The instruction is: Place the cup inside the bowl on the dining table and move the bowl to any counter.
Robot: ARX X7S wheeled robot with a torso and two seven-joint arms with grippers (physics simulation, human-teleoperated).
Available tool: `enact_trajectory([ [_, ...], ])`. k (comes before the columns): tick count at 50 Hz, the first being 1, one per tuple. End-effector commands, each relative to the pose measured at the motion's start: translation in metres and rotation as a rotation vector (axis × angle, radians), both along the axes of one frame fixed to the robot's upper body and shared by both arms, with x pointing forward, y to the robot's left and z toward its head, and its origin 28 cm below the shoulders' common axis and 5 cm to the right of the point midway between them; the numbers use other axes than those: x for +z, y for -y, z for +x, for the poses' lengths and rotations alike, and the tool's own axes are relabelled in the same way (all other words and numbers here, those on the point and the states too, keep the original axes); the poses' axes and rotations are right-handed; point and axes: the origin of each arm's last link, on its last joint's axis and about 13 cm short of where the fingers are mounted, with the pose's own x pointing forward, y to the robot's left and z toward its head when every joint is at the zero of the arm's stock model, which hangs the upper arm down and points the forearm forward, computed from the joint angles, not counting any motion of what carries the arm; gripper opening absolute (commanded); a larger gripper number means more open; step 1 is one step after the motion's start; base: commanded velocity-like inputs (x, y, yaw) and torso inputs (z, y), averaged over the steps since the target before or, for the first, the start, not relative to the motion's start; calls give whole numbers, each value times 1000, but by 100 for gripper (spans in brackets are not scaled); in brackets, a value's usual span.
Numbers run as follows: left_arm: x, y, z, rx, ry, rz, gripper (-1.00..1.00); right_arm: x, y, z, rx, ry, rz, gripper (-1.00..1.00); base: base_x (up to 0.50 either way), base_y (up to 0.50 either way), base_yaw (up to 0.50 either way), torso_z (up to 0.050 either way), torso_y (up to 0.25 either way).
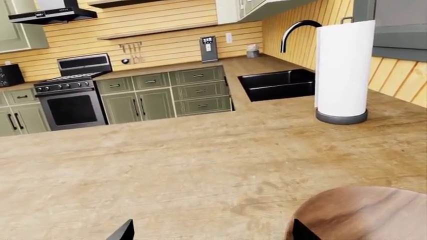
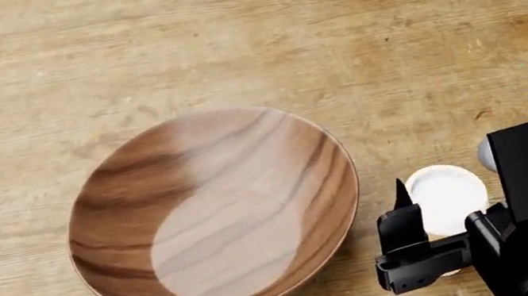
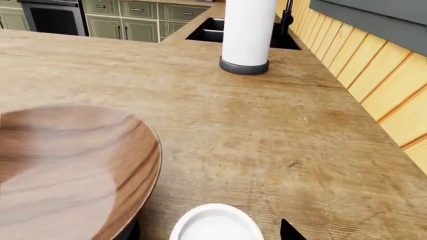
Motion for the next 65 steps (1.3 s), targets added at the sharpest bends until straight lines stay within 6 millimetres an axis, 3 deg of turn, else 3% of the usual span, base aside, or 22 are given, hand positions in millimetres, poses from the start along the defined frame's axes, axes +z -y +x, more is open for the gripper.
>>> enact_trajectory([
  [1, -3, 2, 0, 11, -12, 1, 100, -12, -2, 9, 12, -37, -6, 100, 0, 0, 0, 0, 0],
  [51, -7, 3, 2, -2, -28, -2, 100, -35, 3, 16, -22, -91, -13, 100, 0, 0, 0, 0, 0],
  [52, -7, 2, 1, -2, -28, -2, 100, -35, 3, 16, -23, -86, -16, -100, 0, 0, 0, 0, 0],
  [65, -5, -1, -1, -7, -28, 4, 100, -31, 1, 16, -20, -63, -23, -100, 0, 0, 0, 0, 0],
])
